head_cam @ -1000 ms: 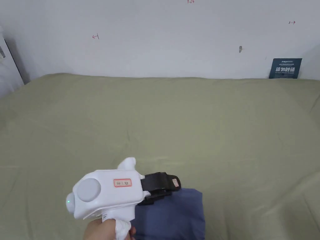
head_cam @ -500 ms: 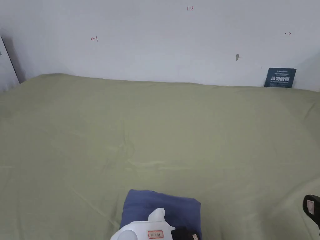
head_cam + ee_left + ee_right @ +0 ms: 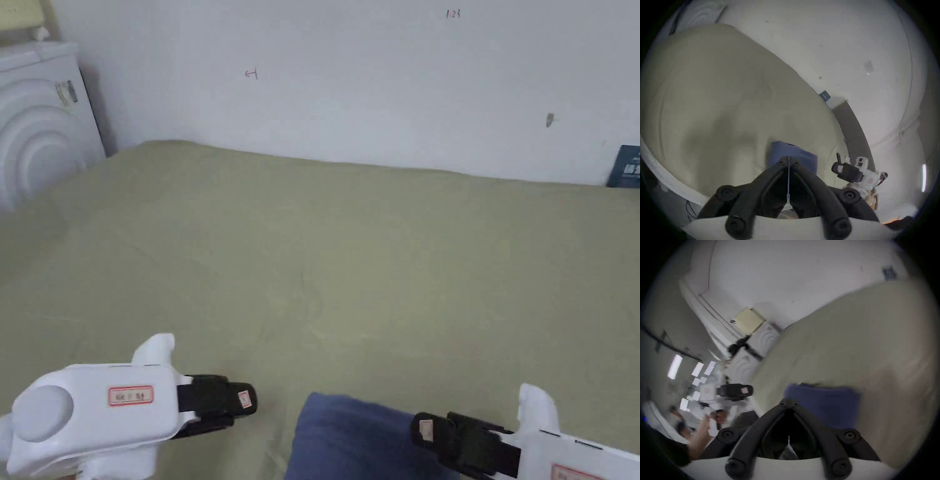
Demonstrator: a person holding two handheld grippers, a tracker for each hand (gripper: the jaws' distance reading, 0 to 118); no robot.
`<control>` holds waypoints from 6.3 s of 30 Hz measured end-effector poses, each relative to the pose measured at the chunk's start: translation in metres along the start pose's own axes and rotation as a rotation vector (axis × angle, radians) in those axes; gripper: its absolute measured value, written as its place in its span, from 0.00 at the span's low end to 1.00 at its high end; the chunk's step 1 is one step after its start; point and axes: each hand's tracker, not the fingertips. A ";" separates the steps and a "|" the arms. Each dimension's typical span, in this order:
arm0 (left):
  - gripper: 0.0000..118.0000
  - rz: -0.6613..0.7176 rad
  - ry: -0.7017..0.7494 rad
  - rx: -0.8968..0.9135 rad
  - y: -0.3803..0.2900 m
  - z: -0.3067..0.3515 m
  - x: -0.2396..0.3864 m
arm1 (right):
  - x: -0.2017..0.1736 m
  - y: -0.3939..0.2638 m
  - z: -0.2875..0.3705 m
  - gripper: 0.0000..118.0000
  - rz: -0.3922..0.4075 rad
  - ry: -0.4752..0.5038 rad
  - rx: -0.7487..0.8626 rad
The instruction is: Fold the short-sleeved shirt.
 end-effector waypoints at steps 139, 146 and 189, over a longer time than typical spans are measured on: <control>0.98 -0.630 0.183 0.753 -0.048 0.013 0.219 | -0.169 0.019 0.185 0.99 0.727 -0.807 0.817; 0.98 -0.602 0.172 0.762 -0.041 0.022 0.221 | -0.169 0.022 0.185 0.99 0.749 -0.848 0.830; 0.98 -0.624 0.214 0.743 -0.040 0.016 0.238 | -0.178 0.062 0.191 0.99 0.565 -0.815 0.750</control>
